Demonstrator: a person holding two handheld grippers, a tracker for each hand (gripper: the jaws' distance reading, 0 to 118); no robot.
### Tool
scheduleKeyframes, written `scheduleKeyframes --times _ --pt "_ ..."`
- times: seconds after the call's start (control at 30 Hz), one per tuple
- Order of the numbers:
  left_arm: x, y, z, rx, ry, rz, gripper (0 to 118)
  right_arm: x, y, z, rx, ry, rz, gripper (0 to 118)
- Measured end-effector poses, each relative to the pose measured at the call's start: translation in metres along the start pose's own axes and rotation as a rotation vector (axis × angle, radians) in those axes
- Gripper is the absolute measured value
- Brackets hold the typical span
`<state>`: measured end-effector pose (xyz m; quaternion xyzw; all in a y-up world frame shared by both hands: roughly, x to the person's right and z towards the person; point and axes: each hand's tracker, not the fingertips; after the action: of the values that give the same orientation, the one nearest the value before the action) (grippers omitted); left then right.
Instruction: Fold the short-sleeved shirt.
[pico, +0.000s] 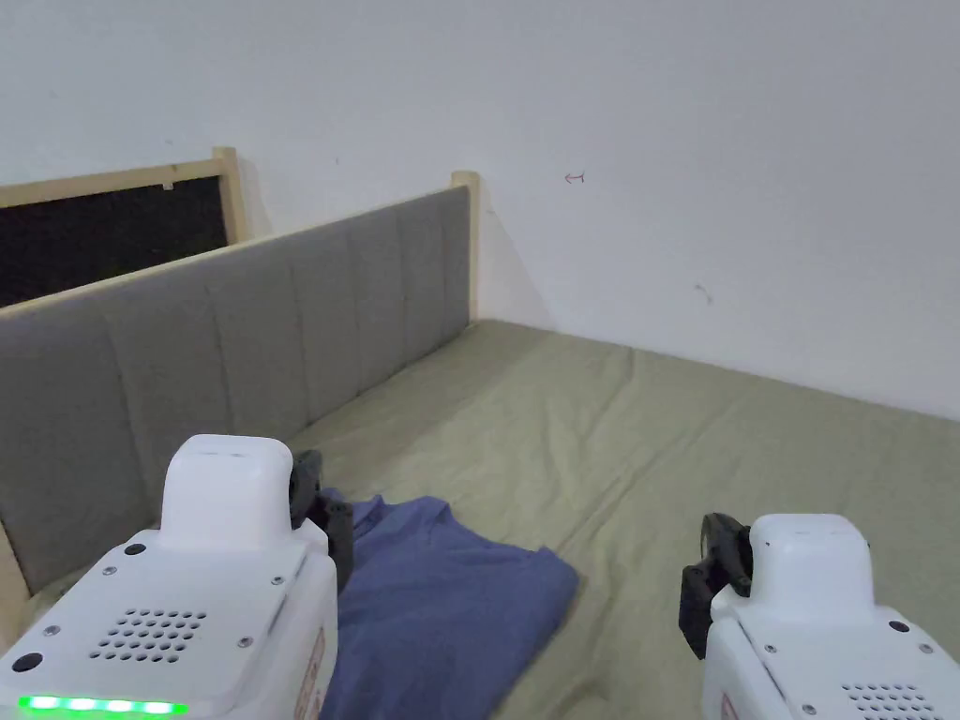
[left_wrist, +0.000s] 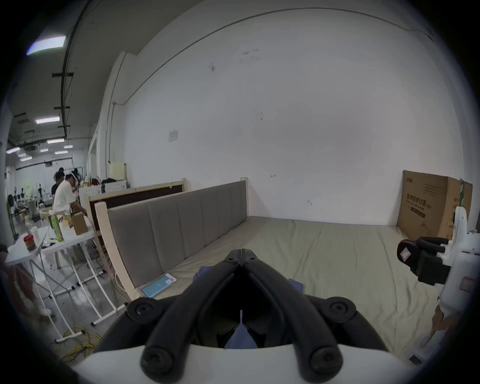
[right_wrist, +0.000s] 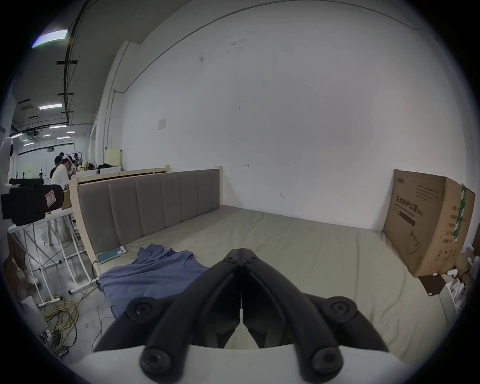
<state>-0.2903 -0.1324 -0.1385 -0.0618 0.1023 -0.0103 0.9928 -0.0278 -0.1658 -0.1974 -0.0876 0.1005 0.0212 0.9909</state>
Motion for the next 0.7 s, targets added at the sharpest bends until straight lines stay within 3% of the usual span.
scheduleKeyframes --times 0.23,0.43,0.53,0.57,0.63,0.67,0.7 --pt "0.002 -0.029 -0.046 -0.113 -0.036 0.027 0 0.001 -0.012 -0.011 -0.05 0.002 0.008 0" --pt "-0.005 -0.101 -0.165 -0.484 -0.118 0.139 0 0.005 -0.028 -0.022 -0.115 -0.005 0.017 0" --pt "-0.005 -0.143 -0.214 -0.636 -0.068 0.11 0 0.01 -0.036 -0.029 -0.151 -0.005 0.011 0" --pt "-0.006 -0.155 -0.227 -0.655 -0.091 0.116 12 0.011 -0.039 -0.032 -0.161 -0.013 0.014 0" --pt "-0.005 -0.168 -0.248 -0.748 -0.084 0.144 87 0.015 -0.045 -0.039 -0.189 -0.027 0.027 0" --pt "-0.006 -0.174 -0.256 -0.782 -0.097 0.149 98 0.017 -0.048 -0.042 -0.2 -0.034 0.028 0" --pt "-0.005 -0.178 -0.262 -0.785 -0.101 0.178 100 0.019 -0.05 -0.046 -0.219 -0.037 0.026 0"
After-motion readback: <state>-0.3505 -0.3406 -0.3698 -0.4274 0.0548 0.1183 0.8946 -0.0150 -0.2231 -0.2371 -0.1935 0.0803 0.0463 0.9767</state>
